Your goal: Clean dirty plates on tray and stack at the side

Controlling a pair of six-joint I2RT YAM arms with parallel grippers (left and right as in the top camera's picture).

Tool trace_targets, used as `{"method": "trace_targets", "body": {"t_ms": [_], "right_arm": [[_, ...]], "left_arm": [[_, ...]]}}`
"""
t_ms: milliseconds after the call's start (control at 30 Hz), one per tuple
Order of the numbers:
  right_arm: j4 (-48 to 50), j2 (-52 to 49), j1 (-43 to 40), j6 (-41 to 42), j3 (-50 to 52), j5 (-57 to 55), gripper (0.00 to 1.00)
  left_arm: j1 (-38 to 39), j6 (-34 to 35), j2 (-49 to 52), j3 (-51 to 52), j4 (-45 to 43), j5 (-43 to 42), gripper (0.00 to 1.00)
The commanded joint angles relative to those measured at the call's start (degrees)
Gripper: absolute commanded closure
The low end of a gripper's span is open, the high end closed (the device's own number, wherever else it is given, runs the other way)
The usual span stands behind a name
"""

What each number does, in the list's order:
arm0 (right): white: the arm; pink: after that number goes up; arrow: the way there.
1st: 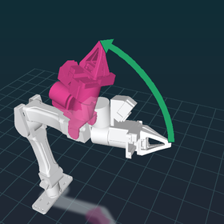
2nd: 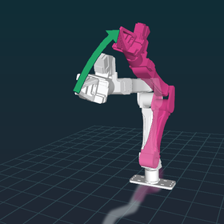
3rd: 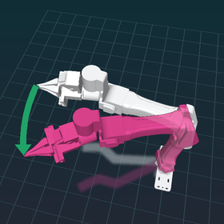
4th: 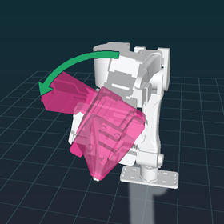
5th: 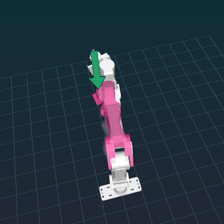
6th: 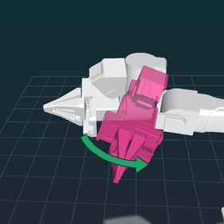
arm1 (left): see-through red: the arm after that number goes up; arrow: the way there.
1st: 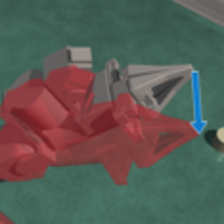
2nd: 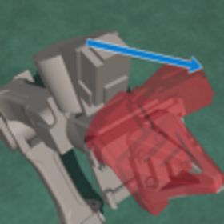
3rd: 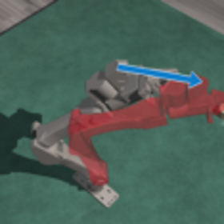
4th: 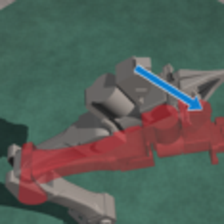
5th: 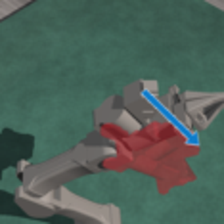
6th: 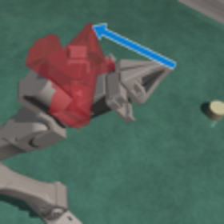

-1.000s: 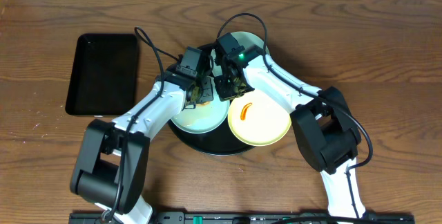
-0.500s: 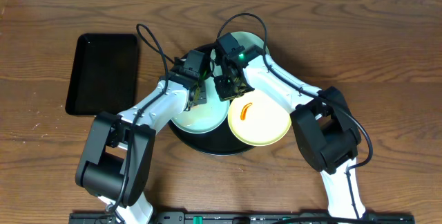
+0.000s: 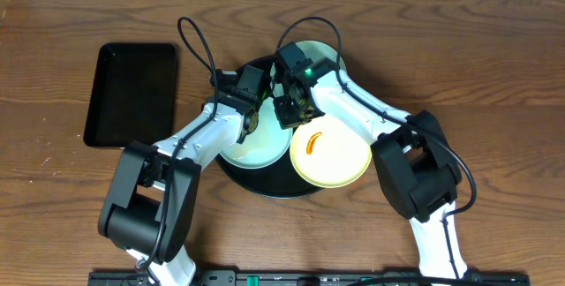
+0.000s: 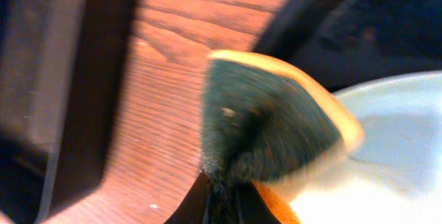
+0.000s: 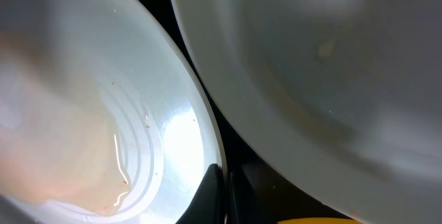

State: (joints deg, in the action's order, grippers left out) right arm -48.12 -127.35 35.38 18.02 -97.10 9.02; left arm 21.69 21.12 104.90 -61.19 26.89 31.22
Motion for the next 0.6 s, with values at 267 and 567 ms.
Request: {"method": "trace_targets", "body": {"t_ms": [267, 567], "right_arm": [[-0.46, -0.85, -0.44, 0.15, -0.31, -2.75, 0.99], [-0.52, -0.81, -0.42, 0.15, -0.35, -2.75, 0.99]], "left_arm": [[-0.90, 8.37, -12.63, 0.52, 3.43, 0.42, 0.92], [-0.87, 8.33, -12.48, 0.61, 1.92, -23.10, 0.92]]}}
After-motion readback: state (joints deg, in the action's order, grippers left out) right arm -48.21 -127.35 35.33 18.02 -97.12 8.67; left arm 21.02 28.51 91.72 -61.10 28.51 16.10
